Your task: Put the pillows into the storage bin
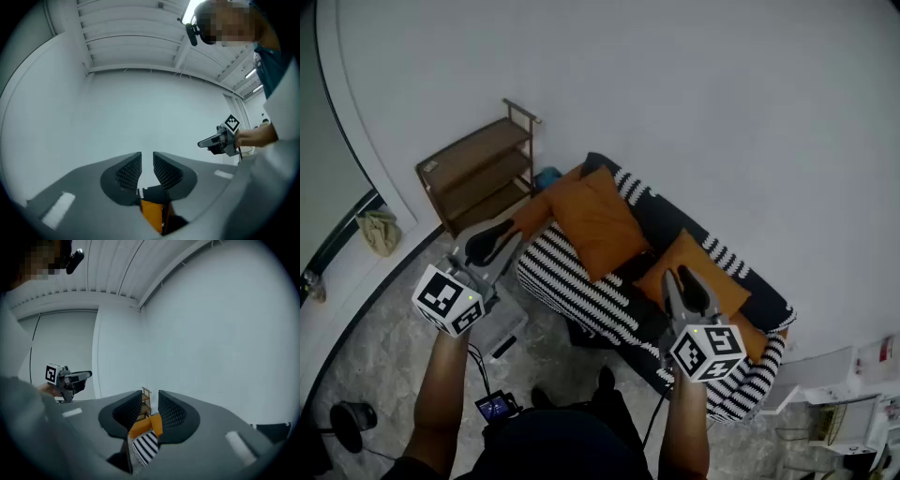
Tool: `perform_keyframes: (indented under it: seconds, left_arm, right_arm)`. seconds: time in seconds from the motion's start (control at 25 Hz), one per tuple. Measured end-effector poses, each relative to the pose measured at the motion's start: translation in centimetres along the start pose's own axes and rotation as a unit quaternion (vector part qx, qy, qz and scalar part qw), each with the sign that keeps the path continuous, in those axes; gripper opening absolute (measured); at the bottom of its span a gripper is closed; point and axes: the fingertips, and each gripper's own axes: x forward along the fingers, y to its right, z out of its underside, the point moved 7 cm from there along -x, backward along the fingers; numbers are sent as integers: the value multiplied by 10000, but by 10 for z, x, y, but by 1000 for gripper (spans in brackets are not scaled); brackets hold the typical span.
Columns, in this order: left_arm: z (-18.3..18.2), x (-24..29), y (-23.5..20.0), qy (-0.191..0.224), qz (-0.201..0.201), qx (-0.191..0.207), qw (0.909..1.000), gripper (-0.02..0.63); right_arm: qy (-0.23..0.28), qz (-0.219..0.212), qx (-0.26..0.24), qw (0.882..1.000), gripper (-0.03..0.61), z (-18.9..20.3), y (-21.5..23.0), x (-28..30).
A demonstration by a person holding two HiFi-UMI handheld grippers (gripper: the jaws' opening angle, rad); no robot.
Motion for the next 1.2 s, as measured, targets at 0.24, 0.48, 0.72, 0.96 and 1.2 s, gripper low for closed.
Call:
perform_keyframes:
  seconds: [0.24, 0.48, 0.72, 0.96, 1.2]
  left_arm:
    - [3, -14, -12, 5, -17, -2, 10000, 75]
    - [6, -24, -29, -3, -55, -17, 10000, 75]
    - [23, -14, -51, -190, -128, -54, 9997, 75]
    - [59, 31, -88, -576, -185, -156, 9980, 75]
    - [111, 117, -137, -1009, -222, -220, 9944, 77]
  right_arm:
    - [-17, 29, 4, 10000, 94, 3, -12, 7]
    - [-64, 69, 5, 10000, 94, 4, -20, 19]
    - [-100, 26, 407, 9991, 97, 24, -8, 56]
    - [-397, -19, 701, 9967, 103, 58, 23, 124]
    - [-694, 57, 1116, 9913, 114, 97, 83, 215]
